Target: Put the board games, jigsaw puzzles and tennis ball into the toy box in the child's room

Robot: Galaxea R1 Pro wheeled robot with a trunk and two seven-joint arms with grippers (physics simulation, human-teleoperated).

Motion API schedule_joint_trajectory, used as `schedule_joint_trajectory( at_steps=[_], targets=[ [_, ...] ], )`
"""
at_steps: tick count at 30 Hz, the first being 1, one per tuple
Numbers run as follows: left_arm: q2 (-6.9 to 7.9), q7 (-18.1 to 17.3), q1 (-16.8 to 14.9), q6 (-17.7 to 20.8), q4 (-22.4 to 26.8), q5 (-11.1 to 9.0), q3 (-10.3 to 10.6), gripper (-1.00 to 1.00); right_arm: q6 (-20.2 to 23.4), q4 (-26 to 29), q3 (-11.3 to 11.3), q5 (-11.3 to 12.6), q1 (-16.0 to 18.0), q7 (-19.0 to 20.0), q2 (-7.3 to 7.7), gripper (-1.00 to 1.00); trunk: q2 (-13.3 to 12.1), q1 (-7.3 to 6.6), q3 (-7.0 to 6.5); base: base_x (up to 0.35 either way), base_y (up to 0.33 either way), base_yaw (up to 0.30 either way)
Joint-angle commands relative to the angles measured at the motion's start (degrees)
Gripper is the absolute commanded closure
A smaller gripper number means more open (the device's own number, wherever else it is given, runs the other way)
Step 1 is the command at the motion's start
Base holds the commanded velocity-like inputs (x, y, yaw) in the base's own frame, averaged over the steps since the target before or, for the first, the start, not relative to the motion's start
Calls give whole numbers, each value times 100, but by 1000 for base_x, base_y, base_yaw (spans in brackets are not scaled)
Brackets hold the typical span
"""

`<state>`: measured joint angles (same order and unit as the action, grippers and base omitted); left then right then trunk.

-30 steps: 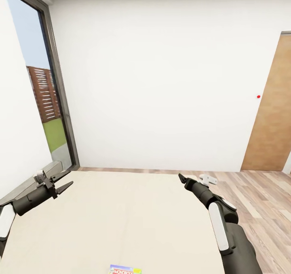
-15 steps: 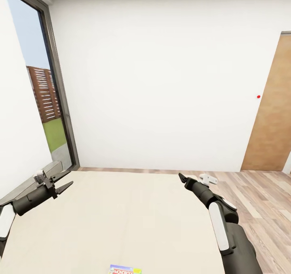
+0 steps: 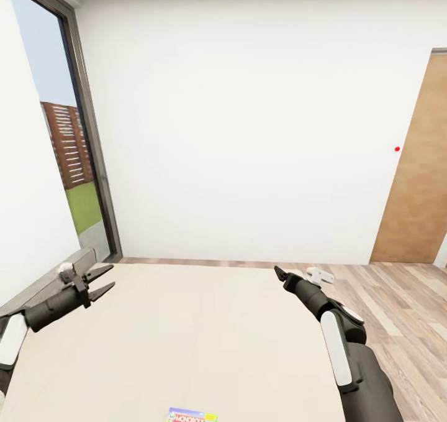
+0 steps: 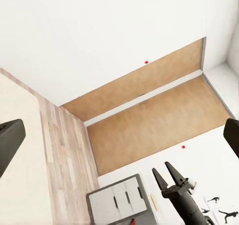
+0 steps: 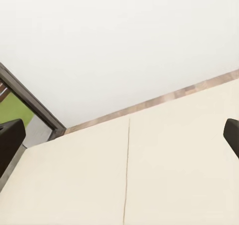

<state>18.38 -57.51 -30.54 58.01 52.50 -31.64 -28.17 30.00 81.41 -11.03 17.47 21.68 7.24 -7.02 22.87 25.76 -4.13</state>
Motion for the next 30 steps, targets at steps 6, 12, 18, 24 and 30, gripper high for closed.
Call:
schedule_joint_trajectory(
  at_steps=[6,12,18,24,30],
  targets=[
    [-53,581,-38,1,-8,144,278,-100,90,44,6,3,3,-69,-14,-100,5,2,3,0,0,0],
    [-394,1696,-64,-381,-182,166,514,-100,544,195,31,5,3,-809,-30,-100,5,2,3,0,0,0],
    [-579,3120,-136,-763,-1010,164,552,-100,846,254,34,110,3,-1154,-36,-100,5,2,3,0,0,0],
    [-607,3481,-286,-1174,-1746,172,556,-100,890,268,40,242,3,-1200,-37,-100,5,2,3,0,0,0],
    [-608,3514,-307,-1334,-2160,182,560,-100,900,270,40,258,3,-1206,-37,-100,5,2,15,0,0,0]
  ],
)
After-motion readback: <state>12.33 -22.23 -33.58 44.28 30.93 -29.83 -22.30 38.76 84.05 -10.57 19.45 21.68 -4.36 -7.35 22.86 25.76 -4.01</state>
